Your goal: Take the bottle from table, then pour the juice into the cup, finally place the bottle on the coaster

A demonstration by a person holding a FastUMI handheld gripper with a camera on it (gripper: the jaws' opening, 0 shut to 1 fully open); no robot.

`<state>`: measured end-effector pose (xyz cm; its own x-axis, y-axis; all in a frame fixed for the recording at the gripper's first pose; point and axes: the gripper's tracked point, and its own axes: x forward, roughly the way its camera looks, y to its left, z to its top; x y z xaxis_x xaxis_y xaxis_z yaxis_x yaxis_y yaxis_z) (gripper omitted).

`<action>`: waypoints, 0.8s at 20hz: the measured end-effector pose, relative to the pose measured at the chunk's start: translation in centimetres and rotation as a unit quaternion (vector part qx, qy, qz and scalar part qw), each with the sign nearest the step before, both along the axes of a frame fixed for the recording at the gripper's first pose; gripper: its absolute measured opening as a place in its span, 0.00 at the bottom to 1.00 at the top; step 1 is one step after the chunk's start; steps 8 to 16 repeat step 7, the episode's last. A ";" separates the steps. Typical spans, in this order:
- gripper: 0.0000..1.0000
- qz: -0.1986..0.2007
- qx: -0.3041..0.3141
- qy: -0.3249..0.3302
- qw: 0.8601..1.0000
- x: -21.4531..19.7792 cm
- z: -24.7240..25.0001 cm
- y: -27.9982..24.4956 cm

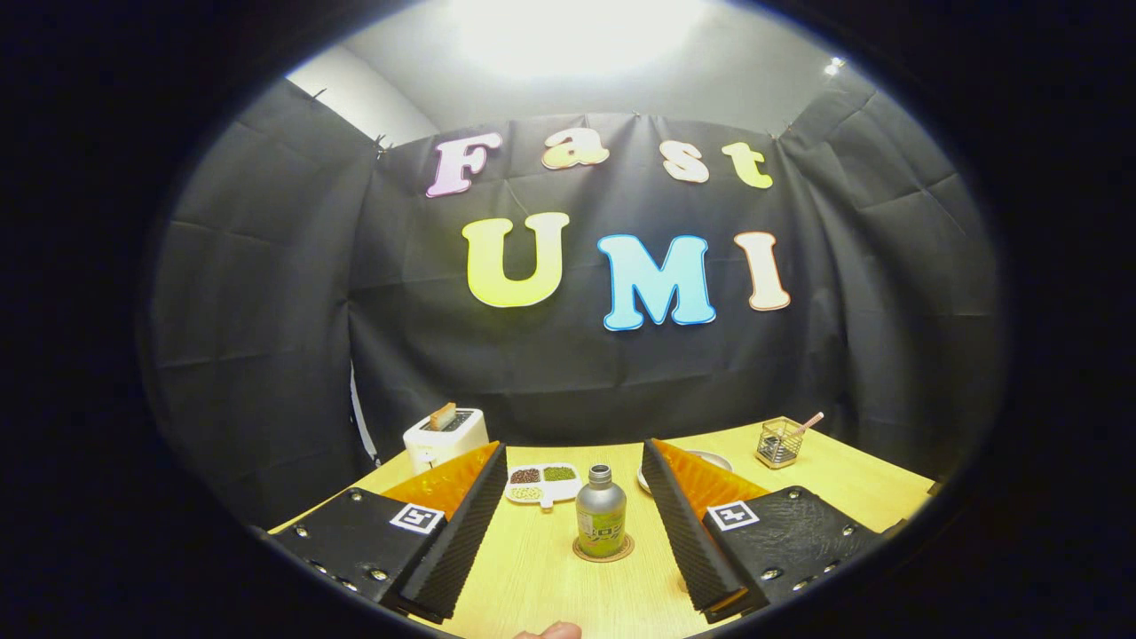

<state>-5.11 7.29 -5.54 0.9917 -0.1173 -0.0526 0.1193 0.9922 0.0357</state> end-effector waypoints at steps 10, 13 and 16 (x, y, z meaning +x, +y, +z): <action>0.93 0.015 -0.007 -0.007 1.000 -0.2 1.0 0.8; 0.93 0.015 -0.007 -0.007 1.000 -0.2 1.0 0.8; 0.93 0.015 -0.007 -0.007 1.000 -0.2 1.0 0.8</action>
